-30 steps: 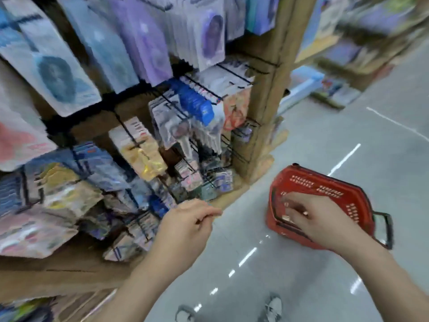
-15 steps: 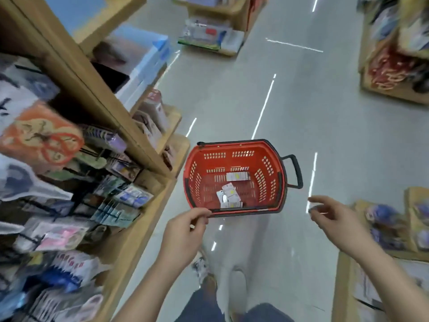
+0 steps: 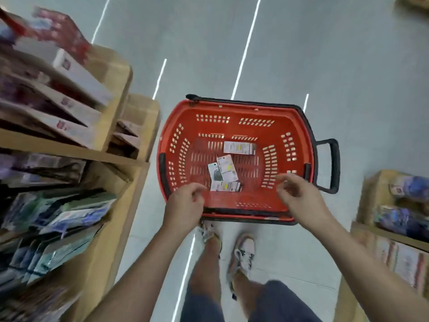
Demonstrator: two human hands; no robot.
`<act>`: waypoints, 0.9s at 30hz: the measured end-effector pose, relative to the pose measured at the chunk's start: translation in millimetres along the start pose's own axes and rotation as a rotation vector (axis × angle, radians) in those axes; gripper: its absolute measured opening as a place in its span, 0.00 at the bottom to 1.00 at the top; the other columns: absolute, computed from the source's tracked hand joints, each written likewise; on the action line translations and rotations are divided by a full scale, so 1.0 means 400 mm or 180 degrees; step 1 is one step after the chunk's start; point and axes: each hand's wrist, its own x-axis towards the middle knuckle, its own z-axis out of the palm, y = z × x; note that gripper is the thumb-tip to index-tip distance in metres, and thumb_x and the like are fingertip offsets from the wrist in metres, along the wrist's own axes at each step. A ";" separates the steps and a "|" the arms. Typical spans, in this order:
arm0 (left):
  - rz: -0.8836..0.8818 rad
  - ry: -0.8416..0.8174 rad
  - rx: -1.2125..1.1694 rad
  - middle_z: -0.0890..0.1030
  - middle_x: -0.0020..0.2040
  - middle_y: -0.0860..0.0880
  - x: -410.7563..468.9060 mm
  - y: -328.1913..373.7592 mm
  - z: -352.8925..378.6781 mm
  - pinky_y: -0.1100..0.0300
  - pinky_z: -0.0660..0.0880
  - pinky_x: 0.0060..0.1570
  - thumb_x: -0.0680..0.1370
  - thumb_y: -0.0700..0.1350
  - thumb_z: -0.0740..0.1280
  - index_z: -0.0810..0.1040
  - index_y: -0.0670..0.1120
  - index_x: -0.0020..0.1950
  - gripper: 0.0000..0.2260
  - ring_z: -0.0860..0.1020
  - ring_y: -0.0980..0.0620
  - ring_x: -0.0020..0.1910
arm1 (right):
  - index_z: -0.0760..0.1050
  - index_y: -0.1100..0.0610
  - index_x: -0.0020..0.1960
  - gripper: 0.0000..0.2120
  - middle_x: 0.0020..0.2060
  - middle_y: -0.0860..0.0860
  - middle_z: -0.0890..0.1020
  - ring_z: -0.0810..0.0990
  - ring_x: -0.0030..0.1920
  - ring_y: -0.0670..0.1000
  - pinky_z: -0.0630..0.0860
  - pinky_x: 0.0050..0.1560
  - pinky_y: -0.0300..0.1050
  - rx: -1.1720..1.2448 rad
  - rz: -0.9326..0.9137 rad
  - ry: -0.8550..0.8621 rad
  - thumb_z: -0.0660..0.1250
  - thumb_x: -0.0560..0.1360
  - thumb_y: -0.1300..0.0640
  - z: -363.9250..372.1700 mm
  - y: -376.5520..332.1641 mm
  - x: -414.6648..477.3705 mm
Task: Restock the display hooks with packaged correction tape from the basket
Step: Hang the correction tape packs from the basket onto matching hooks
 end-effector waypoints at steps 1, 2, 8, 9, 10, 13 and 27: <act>0.0013 -0.0120 0.0092 0.79 0.56 0.54 0.067 -0.011 0.031 0.59 0.74 0.56 0.81 0.41 0.63 0.82 0.50 0.59 0.11 0.74 0.56 0.52 | 0.78 0.51 0.60 0.13 0.41 0.45 0.81 0.80 0.41 0.48 0.72 0.45 0.40 -0.0092 -0.0069 -0.0058 0.69 0.77 0.61 0.040 0.008 0.069; 0.0047 -0.0267 0.0236 0.80 0.58 0.54 0.135 -0.023 0.068 0.60 0.73 0.57 0.81 0.41 0.63 0.81 0.50 0.61 0.12 0.75 0.55 0.53 | 0.78 0.52 0.62 0.15 0.43 0.46 0.81 0.80 0.43 0.50 0.73 0.46 0.41 -0.0186 -0.0131 -0.0152 0.69 0.76 0.61 0.080 0.021 0.138; 0.0430 -0.1297 0.1572 0.81 0.61 0.47 0.536 -0.155 0.344 0.54 0.76 0.59 0.78 0.40 0.65 0.79 0.51 0.64 0.16 0.79 0.45 0.59 | 0.74 0.56 0.67 0.20 0.59 0.54 0.82 0.80 0.58 0.55 0.74 0.59 0.44 -0.0405 -0.0006 -0.0662 0.70 0.76 0.62 0.332 0.169 0.535; 0.0498 -0.1398 0.1789 0.82 0.60 0.47 0.593 -0.173 0.390 0.53 0.76 0.57 0.77 0.40 0.65 0.79 0.52 0.63 0.16 0.79 0.44 0.59 | 0.73 0.57 0.68 0.21 0.61 0.54 0.81 0.79 0.59 0.55 0.72 0.60 0.43 -0.0365 0.0140 -0.0677 0.69 0.76 0.62 0.371 0.205 0.594; 0.0545 -0.1484 0.1967 0.82 0.60 0.47 0.645 -0.191 0.435 0.53 0.77 0.56 0.77 0.41 0.65 0.79 0.52 0.62 0.15 0.79 0.44 0.58 | 0.72 0.59 0.69 0.21 0.63 0.55 0.80 0.79 0.61 0.55 0.71 0.60 0.42 -0.0304 0.0297 -0.0665 0.69 0.76 0.63 0.410 0.243 0.648; 0.0669 -0.1672 0.2414 0.80 0.60 0.47 0.761 -0.246 0.557 0.53 0.76 0.54 0.77 0.43 0.67 0.79 0.52 0.62 0.14 0.79 0.44 0.59 | 0.67 0.60 0.72 0.26 0.66 0.57 0.78 0.77 0.64 0.59 0.71 0.61 0.45 -0.0295 0.0608 -0.0595 0.69 0.77 0.60 0.516 0.343 0.782; 0.0825 -0.0258 0.2106 0.80 0.53 0.46 0.895 -0.325 0.453 0.53 0.71 0.44 0.77 0.41 0.68 0.77 0.47 0.53 0.06 0.78 0.42 0.52 | 0.73 0.61 0.67 0.22 0.59 0.59 0.82 0.82 0.53 0.57 0.79 0.56 0.52 0.0939 0.1060 -0.0545 0.71 0.75 0.68 0.619 0.430 0.927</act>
